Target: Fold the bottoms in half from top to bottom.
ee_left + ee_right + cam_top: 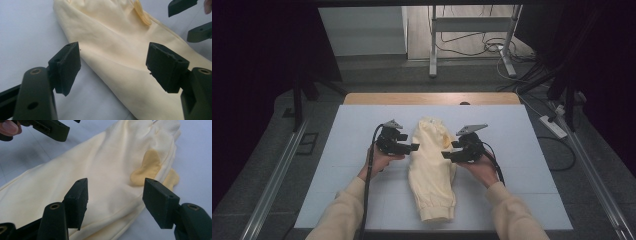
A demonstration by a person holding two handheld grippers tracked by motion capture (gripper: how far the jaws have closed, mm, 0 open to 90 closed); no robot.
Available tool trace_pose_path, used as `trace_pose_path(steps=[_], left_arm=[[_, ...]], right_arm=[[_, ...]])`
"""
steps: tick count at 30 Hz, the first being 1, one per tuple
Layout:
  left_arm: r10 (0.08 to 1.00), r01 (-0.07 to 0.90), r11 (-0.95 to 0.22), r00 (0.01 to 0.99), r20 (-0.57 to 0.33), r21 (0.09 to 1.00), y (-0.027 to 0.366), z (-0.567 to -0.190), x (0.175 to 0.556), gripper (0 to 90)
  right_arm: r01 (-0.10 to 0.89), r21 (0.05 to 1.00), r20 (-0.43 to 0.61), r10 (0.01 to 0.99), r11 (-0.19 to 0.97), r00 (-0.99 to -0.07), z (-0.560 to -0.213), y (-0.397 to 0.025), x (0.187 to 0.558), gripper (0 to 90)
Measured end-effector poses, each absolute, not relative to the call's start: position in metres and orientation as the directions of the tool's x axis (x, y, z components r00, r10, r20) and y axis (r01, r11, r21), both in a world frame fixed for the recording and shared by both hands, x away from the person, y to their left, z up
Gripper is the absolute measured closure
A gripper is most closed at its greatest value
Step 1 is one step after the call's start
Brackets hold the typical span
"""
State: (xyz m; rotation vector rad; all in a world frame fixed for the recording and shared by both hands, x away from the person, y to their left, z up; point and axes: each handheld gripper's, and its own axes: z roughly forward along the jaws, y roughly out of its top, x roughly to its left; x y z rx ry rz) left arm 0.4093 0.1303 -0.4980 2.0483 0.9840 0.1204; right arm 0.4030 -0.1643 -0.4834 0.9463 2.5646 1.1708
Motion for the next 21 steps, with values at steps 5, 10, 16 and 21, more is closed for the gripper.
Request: trace_pose_path(steps=[5, 10, 16, 21], left_arm=[[0.686, 0.608, -0.337, 0.682, -0.255, 0.719, 0.128, -0.498, 0.423, 27.4], [0.687, 0.607, -0.338, 0.682, -0.252, 0.719, 0.126, -0.494, 0.432, 27.3], [0.693, 0.613, -0.335, 0.675, -0.254, 0.715, 0.125, -0.494, 0.441, 27.3], [0.699, 0.618, -0.341, 0.671, -0.248, 0.709, 0.125, -0.495, 0.449, 27.2]], right_arm=[[0.484, 0.727, 0.112, 0.611, 0.487, -0.784, -0.483, -0.163, 0.418, 36.7], [0.485, 0.73, 0.105, 0.622, 0.481, -0.776, -0.482, -0.16, 0.428, 36.7], [0.503, 0.721, 0.106, 0.641, 0.477, -0.76, -0.483, -0.161, 0.442, 36.7], [0.509, 0.721, 0.105, 0.652, 0.47, -0.751, -0.485, -0.161, 0.451, 36.7]])
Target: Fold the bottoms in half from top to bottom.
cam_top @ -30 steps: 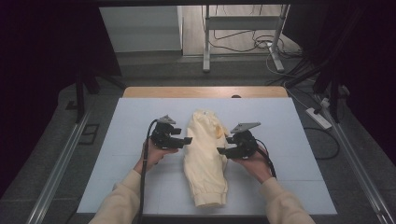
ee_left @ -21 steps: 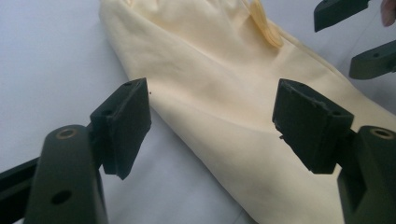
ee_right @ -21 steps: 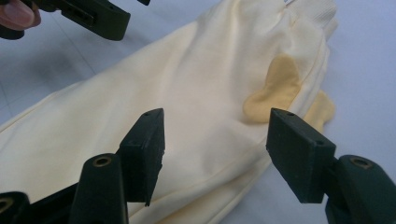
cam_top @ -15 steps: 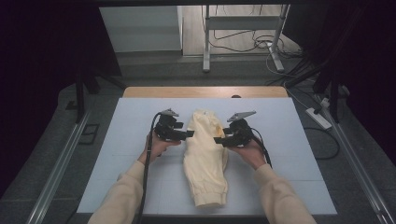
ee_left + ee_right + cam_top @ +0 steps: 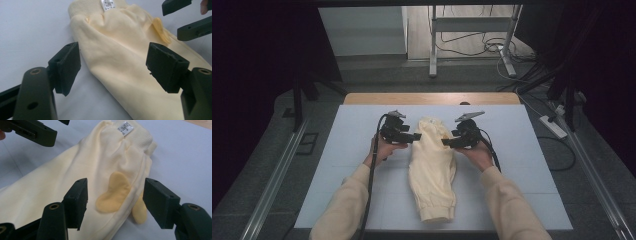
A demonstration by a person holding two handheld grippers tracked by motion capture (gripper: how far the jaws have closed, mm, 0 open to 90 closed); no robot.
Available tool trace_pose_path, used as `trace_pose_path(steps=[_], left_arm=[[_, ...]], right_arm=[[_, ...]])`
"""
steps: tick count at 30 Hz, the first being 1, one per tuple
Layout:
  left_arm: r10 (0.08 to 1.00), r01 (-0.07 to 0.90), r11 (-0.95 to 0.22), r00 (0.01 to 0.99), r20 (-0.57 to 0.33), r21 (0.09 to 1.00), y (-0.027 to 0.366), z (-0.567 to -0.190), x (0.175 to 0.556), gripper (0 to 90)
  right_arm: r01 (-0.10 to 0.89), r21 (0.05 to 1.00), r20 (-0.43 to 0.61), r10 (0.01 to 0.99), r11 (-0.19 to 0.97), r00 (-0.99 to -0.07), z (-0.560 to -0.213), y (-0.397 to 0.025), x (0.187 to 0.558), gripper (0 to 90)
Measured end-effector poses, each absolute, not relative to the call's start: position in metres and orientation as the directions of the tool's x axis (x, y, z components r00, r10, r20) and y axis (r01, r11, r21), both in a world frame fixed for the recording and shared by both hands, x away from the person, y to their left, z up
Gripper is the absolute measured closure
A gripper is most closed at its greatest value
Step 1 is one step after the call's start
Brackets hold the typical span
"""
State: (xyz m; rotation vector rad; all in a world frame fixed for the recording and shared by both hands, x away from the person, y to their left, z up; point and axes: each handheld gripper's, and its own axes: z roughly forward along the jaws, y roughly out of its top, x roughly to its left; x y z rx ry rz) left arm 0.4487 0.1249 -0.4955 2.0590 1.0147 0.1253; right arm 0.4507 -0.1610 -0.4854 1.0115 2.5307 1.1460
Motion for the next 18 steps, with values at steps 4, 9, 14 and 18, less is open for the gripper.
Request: trace_pose_path(steps=[4, 9, 14, 18], left_arm=[[0.705, 0.624, -0.338, 0.664, -0.249, 0.704, 0.125, -0.499, 0.456, 27.2], [0.718, 0.641, -0.329, 0.646, -0.257, 0.693, 0.128, -0.505, 0.463, 27.2], [0.726, 0.646, -0.333, 0.64, -0.25, 0.687, 0.128, -0.508, 0.469, 27.3], [0.731, 0.654, -0.332, 0.634, -0.252, 0.68, 0.126, -0.512, 0.473, 27.3]], right_arm=[[0.513, 0.716, 0.098, 0.66, 0.473, -0.745, -0.487, -0.16, 0.459, 36.7], [0.525, 0.71, 0.094, 0.676, 0.469, -0.731, -0.49, -0.159, 0.469, 36.8], [0.535, 0.704, 0.1, 0.68, 0.468, -0.727, -0.491, -0.158, 0.477, 36.8], [0.531, 0.705, 0.094, 0.68, 0.47, -0.727, -0.49, -0.155, 0.483, 36.7]])
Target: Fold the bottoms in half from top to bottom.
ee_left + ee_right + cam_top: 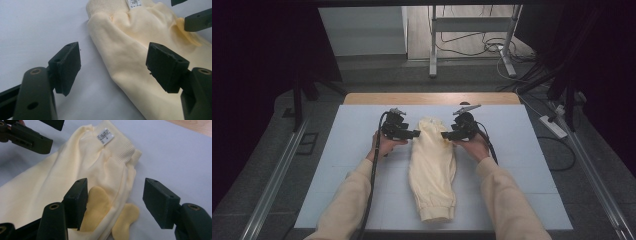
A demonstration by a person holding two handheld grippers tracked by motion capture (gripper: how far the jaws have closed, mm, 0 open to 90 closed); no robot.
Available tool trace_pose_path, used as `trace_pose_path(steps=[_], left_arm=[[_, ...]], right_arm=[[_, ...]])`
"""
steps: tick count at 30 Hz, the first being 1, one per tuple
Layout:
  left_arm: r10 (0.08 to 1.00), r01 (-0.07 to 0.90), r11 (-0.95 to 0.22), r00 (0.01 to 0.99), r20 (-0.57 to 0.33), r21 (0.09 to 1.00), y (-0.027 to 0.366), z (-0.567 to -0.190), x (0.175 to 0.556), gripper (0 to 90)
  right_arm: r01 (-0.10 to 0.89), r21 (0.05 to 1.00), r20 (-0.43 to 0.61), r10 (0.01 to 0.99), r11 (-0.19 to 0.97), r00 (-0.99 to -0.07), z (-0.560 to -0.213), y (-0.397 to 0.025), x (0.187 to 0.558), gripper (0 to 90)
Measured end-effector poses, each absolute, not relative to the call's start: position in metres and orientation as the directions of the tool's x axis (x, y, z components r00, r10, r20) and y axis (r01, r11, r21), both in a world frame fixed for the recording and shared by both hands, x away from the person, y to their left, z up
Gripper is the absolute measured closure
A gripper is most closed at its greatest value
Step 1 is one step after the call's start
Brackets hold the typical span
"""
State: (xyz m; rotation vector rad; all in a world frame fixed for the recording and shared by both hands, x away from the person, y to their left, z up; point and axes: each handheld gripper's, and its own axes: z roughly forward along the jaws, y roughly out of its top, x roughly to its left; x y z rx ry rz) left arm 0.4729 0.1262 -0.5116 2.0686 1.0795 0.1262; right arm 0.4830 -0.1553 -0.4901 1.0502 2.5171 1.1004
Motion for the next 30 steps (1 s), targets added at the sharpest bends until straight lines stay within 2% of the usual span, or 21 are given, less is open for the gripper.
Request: trace_pose_path(steps=[17, 30], left_arm=[[0.742, 0.671, -0.339, 0.621, -0.251, 0.659, 0.114, -0.522, 0.484, 29.1], [0.733, 0.684, -0.374, 0.632, -0.252, 0.626, 0.105, -0.531, 0.487, 31.6]], right_arm=[[0.545, 0.709, 0.118, 0.686, 0.448, -0.718, -0.498, -0.151, 0.501, 36.8], [0.557, 0.648, 0.1, 0.667, 0.519, -0.738, -0.516, -0.14, 0.503, 37.0]])
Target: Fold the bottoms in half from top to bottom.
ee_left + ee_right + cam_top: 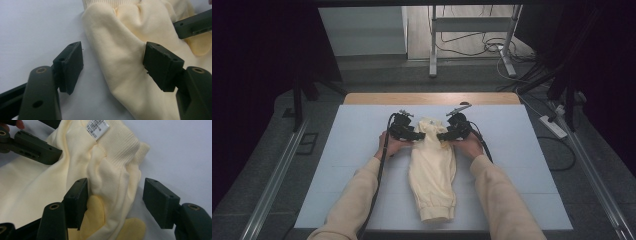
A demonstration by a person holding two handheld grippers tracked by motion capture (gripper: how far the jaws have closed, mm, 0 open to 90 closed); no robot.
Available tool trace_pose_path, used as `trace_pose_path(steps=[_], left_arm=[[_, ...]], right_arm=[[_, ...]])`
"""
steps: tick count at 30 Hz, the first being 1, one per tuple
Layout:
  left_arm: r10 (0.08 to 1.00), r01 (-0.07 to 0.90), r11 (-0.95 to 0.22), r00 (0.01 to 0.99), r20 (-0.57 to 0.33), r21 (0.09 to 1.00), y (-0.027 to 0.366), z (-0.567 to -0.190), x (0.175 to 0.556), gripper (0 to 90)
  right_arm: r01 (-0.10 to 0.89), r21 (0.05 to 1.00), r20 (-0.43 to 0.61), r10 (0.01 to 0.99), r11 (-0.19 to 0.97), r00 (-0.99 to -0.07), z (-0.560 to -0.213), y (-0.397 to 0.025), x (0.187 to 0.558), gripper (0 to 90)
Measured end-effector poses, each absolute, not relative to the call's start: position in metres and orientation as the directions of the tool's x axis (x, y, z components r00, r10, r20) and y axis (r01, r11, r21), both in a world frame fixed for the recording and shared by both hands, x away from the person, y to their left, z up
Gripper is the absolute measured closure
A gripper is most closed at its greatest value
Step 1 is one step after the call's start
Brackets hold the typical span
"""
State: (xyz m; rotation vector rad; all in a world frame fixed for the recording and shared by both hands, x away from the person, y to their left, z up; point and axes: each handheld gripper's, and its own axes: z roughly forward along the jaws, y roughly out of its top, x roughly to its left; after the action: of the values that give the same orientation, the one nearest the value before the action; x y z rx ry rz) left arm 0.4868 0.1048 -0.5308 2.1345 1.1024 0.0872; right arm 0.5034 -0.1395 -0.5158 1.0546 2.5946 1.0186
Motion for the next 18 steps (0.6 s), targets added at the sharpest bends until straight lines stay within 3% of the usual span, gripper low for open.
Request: trace_pose_path(steps=[8, 11, 18], left_arm=[[0.728, 0.684, -0.379, 0.636, -0.255, 0.624, 0.1026, -0.5324, 0.4867, 34.0], [0.713, 0.683, -0.38, 0.646, -0.272, 0.624, 0.1009, -0.5326, 0.4857, 45.0], [0.691, 0.69, -0.385, 0.656, -0.304, 0.613, 0.1024, -0.5332, 0.4848, 71.9]], right_arm=[[0.565, 0.631, 0.11, 0.66, 0.531, -0.744, -0.5193, -0.1395, 0.5042, 37.0], [0.556, 0.635, 0.108, 0.651, 0.536, -0.751, -0.5198, -0.1382, 0.5033, 41.6], [0.555, 0.631, 0.165, 0.606, 0.541, -0.778, -0.5197, -0.1383, 0.5025, 66.2]])
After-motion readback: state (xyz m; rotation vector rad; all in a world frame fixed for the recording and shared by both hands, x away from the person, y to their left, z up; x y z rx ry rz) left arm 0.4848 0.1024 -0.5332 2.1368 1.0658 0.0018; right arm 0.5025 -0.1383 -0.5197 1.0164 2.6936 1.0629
